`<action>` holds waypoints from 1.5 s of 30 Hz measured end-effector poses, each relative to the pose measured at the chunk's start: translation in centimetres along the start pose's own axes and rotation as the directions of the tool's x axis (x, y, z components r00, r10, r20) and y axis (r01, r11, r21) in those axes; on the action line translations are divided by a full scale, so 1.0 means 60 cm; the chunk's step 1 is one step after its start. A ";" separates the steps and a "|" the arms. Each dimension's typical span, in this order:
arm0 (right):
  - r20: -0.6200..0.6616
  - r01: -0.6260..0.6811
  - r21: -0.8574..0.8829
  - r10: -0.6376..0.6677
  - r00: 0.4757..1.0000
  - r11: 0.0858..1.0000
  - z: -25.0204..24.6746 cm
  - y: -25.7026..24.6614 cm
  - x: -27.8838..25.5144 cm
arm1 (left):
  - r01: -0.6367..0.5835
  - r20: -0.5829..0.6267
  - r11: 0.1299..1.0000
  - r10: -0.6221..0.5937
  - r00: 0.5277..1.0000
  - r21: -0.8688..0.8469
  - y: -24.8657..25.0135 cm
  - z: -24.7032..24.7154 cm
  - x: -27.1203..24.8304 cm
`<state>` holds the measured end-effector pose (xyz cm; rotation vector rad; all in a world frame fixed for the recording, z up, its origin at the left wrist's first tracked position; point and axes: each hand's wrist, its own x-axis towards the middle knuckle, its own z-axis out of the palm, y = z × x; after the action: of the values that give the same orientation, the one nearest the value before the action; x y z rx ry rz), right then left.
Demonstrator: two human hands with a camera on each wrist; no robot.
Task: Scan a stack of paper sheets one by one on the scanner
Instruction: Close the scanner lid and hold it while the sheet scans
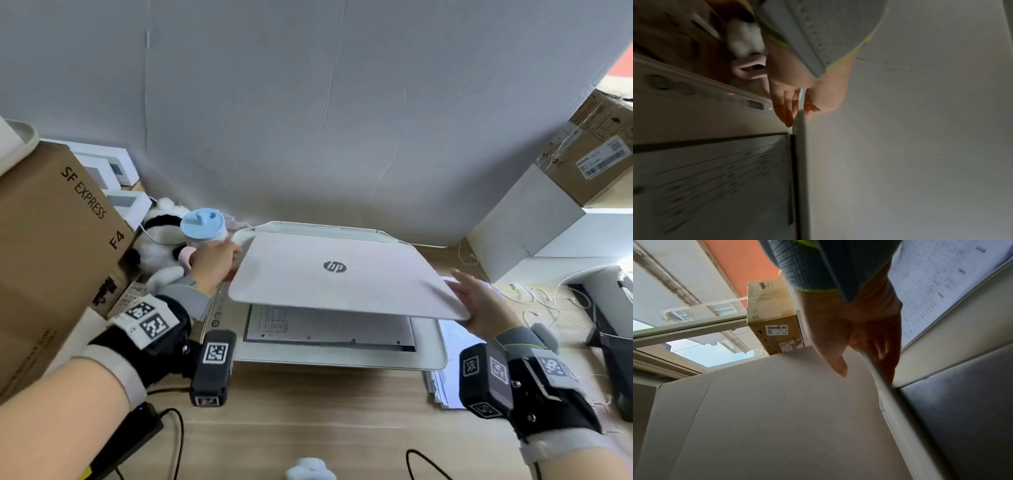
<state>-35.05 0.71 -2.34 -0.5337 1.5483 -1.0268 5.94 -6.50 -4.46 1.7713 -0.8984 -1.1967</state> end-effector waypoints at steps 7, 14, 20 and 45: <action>-0.088 -0.053 -0.249 0.031 0.996 0.967 0.000 0.043 -0.008 | 0.038 0.042 0.998 -0.040 0.998 0.049 -0.061 0.007 -0.019; -0.156 -0.109 -0.286 0.066 0.986 0.952 0.001 0.057 0.000 | 0.043 0.039 0.993 -0.048 0.998 0.114 -0.078 0.014 -0.028; -0.282 -0.074 -0.293 -0.012 0.959 0.953 -0.004 0.062 0.014 | -0.027 -0.050 0.962 0.042 0.998 0.271 -0.082 -0.016 -0.021; -0.294 -0.107 -0.251 0.030 0.955 0.962 0.013 0.125 0.022 | 0.140 -0.086 0.962 -0.123 0.989 0.236 -0.157 -0.036 0.036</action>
<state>-33.14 3.25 -9.32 -0.5242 1.9685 -0.8760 9.76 -3.86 -13.21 2.0840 -0.9290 -1.1378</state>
